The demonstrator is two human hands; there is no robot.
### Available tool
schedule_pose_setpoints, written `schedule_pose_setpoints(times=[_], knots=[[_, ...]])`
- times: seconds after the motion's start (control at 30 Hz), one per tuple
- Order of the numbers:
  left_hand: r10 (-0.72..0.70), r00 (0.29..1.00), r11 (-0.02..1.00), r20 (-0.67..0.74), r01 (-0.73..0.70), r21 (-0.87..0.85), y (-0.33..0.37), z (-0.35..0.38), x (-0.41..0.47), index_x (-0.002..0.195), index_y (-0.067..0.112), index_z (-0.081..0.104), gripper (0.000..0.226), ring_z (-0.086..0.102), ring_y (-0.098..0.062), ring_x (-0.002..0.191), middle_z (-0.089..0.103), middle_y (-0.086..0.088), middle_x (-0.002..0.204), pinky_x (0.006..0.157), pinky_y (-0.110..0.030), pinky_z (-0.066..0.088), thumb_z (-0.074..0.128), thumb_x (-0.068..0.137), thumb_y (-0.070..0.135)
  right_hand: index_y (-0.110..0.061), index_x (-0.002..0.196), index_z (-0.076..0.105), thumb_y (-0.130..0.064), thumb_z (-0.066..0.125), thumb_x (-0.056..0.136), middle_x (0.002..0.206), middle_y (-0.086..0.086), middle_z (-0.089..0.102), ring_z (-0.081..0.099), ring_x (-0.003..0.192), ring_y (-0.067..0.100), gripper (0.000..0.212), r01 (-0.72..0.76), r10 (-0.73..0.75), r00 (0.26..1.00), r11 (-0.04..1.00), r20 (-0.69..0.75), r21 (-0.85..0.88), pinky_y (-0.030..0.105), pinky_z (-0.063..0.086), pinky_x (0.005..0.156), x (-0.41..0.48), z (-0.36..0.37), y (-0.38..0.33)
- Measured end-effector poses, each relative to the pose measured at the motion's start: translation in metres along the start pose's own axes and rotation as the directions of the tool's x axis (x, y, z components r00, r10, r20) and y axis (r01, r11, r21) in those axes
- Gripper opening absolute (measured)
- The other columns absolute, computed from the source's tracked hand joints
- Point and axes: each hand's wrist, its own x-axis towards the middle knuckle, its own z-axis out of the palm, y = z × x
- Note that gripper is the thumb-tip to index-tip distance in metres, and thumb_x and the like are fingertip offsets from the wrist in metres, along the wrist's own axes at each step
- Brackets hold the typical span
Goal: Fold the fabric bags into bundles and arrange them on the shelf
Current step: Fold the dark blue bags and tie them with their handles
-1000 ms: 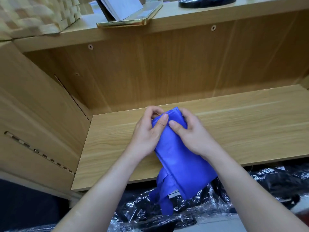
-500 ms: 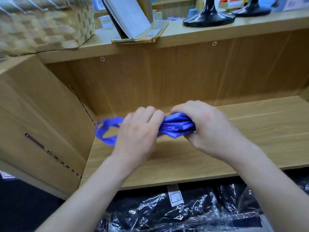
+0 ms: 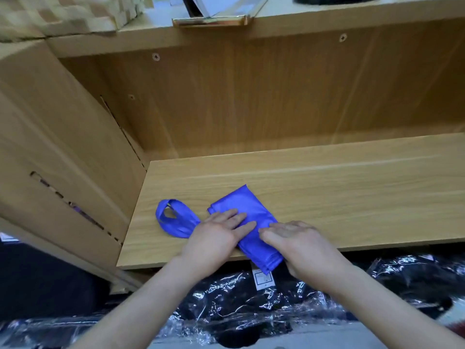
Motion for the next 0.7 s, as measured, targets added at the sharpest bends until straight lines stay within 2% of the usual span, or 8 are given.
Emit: schedule_pose_setpoints(times=[0.07,0.13,0.2,0.37,0.43,0.5,0.6,0.7], knots=[[0.002,1.000,1.000,0.006,-0.002,-0.027,-0.002,-0.001,-0.001,0.114,0.029,0.071,0.043,0.069,-0.021,0.103,0.071,0.002,0.115,0.077,-0.038,0.060,0.051,0.077,0.032,-0.025,0.096,0.051,-0.012,0.050,0.058,0.087,-0.011,0.066,0.063,0.083,0.018,0.041,-0.025,0.023,0.998,0.999,0.055,0.041,0.029,0.047,0.067,0.002,-0.006,0.001],[-0.022,0.999,0.996,-0.031,0.019,-0.092,-0.003,-0.004,-0.002,0.109,0.026,0.073,0.040,0.070,-0.018,0.100,0.073,0.004,0.109,0.076,-0.035,0.060,0.050,0.078,0.037,-0.030,0.113,0.050,-0.015,0.051,0.065,0.102,-0.007,0.068,0.062,0.093,0.022,0.051,-0.107,0.093,0.993,0.972,0.074,0.211,0.033,0.049,0.076,0.001,-0.008,0.004],[-0.084,0.995,0.983,-0.052,0.074,-0.165,0.001,-0.015,-0.001,0.106,0.027,0.070,0.036,0.069,-0.019,0.099,0.074,0.007,0.102,0.074,-0.031,0.057,0.045,0.085,0.041,-0.032,0.122,0.047,-0.015,0.056,0.064,0.115,-0.007,0.066,0.062,0.099,0.022,0.062,-0.144,0.153,0.988,0.933,-0.001,0.330,0.033,0.051,0.079,0.002,-0.011,0.004],[-0.291,0.947,0.913,-0.136,0.232,-0.334,0.003,-0.044,0.015,0.102,0.018,0.054,0.040,0.060,-0.039,0.082,0.067,-0.008,0.078,0.065,-0.040,0.044,0.030,0.089,0.047,-0.019,0.125,0.055,-0.002,0.068,0.052,0.118,-0.001,0.068,0.063,0.102,0.019,0.076,-0.129,0.173,0.948,0.976,-0.265,0.176,0.031,0.050,0.076,0.020,-0.018,0.002],[-0.324,0.932,0.893,-0.162,0.245,-0.377,0.003,-0.055,0.023,0.101,0.019,0.048,0.025,0.058,-0.040,0.078,0.059,-0.006,0.070,0.063,-0.040,0.044,0.038,0.093,0.041,-0.016,0.124,0.061,-0.001,0.058,0.055,0.119,-0.001,0.069,0.063,0.106,0.016,0.071,-0.145,0.202,0.908,0.974,-0.368,0.177,0.028,0.048,0.080,0.025,-0.018,0.006],[-0.345,0.935,0.886,-0.087,0.294,-0.358,-0.001,-0.067,0.027,0.103,0.023,0.044,0.019,0.058,-0.038,0.079,0.057,-0.003,0.072,0.066,-0.040,0.047,0.047,0.094,0.039,-0.021,0.124,0.060,-0.005,0.047,0.062,0.117,-0.005,0.069,0.065,0.104,0.015,0.065,-0.157,0.277,0.861,0.942,-0.426,0.296,0.025,0.050,0.081,0.029,-0.019,0.009],[-0.370,0.928,0.902,-0.029,0.352,-0.248,-0.013,-0.077,0.029,0.098,0.030,0.044,0.020,0.060,-0.032,0.084,0.063,0.001,0.081,0.068,-0.036,0.046,0.058,0.089,0.041,-0.028,0.119,0.061,0.004,0.058,0.076,0.097,-0.020,0.067,0.060,0.084,0.005,0.054,-0.230,0.502,0.777,0.788,-0.380,0.571,0.012,0.043,0.075,0.034,-0.021,0.013],[-0.414,0.907,0.774,0.074,0.394,-0.495,-0.019,-0.087,0.029,0.080,0.025,0.053,0.016,0.057,-0.017,0.071,0.059,0.010,0.068,0.062,-0.029,0.040,0.065,0.087,0.033,-0.024,0.126,0.055,-0.009,0.061,0.091,0.105,-0.011,0.066,0.060,0.092,0.017,0.039,-0.290,0.542,0.770,0.769,-0.338,0.570,0.027,0.044,0.077,0.043,-0.029,0.011]])
